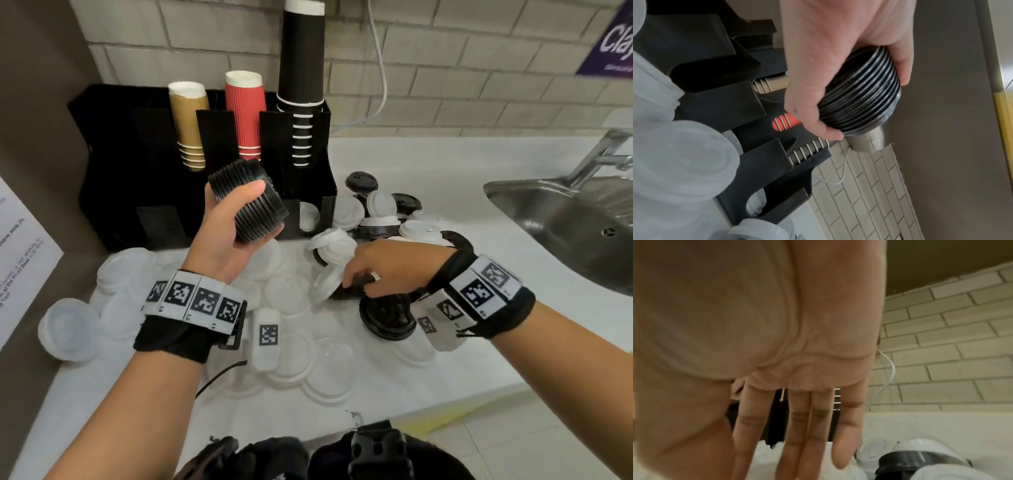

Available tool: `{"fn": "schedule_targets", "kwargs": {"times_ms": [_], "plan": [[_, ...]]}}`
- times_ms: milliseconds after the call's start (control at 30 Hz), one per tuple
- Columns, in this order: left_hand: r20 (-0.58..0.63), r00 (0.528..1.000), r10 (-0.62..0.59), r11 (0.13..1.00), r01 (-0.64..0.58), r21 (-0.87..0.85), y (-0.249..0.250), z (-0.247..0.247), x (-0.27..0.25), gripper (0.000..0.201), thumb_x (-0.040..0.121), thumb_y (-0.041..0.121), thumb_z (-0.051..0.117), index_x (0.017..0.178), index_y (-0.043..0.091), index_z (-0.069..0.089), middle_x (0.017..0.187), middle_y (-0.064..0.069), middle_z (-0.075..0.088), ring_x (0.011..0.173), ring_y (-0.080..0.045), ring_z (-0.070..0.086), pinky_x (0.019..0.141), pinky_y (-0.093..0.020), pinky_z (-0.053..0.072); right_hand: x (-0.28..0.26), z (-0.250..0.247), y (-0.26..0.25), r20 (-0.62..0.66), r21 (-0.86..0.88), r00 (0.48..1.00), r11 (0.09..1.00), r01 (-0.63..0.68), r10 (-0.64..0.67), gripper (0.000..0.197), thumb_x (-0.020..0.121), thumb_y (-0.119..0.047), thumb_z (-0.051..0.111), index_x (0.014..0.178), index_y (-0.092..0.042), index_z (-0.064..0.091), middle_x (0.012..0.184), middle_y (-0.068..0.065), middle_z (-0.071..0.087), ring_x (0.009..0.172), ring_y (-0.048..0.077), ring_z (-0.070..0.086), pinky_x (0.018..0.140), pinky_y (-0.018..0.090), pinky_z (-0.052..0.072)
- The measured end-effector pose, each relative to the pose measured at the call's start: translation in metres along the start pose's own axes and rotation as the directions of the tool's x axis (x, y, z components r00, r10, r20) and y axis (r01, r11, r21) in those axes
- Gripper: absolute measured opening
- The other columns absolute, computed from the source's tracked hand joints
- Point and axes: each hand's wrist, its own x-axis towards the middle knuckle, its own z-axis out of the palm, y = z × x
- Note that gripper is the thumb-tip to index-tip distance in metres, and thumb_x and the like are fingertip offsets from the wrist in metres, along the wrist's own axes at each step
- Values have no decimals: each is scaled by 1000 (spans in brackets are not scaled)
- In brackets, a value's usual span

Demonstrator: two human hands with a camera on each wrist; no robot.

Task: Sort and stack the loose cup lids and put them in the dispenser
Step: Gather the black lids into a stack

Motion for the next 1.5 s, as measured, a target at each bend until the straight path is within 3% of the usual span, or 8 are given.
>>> {"fn": "schedule_targets", "kwargs": {"times_ms": [133, 300, 367, 567, 900, 1167, 1333, 1500], "plan": [[-11, 1000, 5, 1000, -5, 6, 1, 9, 0, 80, 72, 27, 70, 144, 12, 37, 121, -9, 59, 104, -24, 63, 76, -40, 57, 7, -6, 18, -145, 185, 989, 982, 32, -5, 14, 77, -14, 67, 91, -19, 66, 83, -5, 59, 77, 12, 54, 73, 27, 46], [-23, 999, 34, 999, -34, 13, 6, 13, 1, 81, 73, 27, 69, 145, 9, 36, 122, -10, 56, 106, -26, 60, 77, -40, 56, 29, -4, 26, -4, 208, 997, 975, -73, 76, 89, 65, -36, 85, 137, -42, 33, 123, -5, 34, 114, 17, 39, 97, 36, 44], [-30, 999, 45, 999, -45, 1, 7, 12, 0, 81, 73, 26, 69, 145, 10, 35, 123, -10, 54, 107, -27, 59, 78, -40, 55, 39, 1, 21, 65, 127, 997, 990, -57, 49, 95, 65, -37, 84, 141, -46, 28, 132, -3, 28, 124, 20, 33, 104, 39, 40], [-56, 995, 82, 997, -81, 6, 11, 9, -6, 85, 71, 26, 71, 145, 9, 34, 126, -13, 53, 107, -27, 59, 76, -40, 56, 55, 2, 8, 100, -41, 995, 999, 10, -6, 54, 74, -30, 75, 122, -33, 50, 125, 7, 31, 110, 32, 45, 92, 42, 48], [-88, 987, 131, 991, -129, 26, 18, -3, -14, 93, 66, 30, 75, 146, 7, 33, 137, -19, 48, 118, -31, 56, 79, -38, 54, 68, 10, -7, 8, -205, 997, 976, 79, -79, 45, 83, -42, 62, 125, -28, 51, 121, 8, 36, 103, 31, 47, 84, 42, 48], [-119, 981, 155, 988, -155, 12, 25, -10, -15, 84, 73, 28, 69, 146, 7, 33, 147, -22, 41, 116, -29, 57, 79, -37, 55, 76, 9, -1, -48, -502, 994, 863, 63, -100, 50, 93, -4, 44, 139, -23, 39, 126, 12, 40, 72, 21, 41, 56, 30, 35], [-167, 969, 179, 984, -180, 8, 40, -21, -16, 85, 73, 29, 69, 146, 7, 32, 130, -15, 52, 113, -28, 58, 78, -38, 56, 76, -19, -16, -258, -452, 951, 891, 37, -170, 31, 96, -10, 43, 126, -14, 49, 111, 9, 52, 81, 27, 55, 59, 32, 33], [-206, 954, 216, 975, -222, -9, 56, -29, -18, 86, 73, 29, 69, 148, 10, 30, 124, -10, 54, 108, -24, 60, 77, -39, 56, 105, -33, -71, -402, -429, 871, 899, 92, -281, 35, 94, -4, 45, 128, -9, 49, 120, 11, 47, 93, 30, 59, 61, 33, 39]]}}
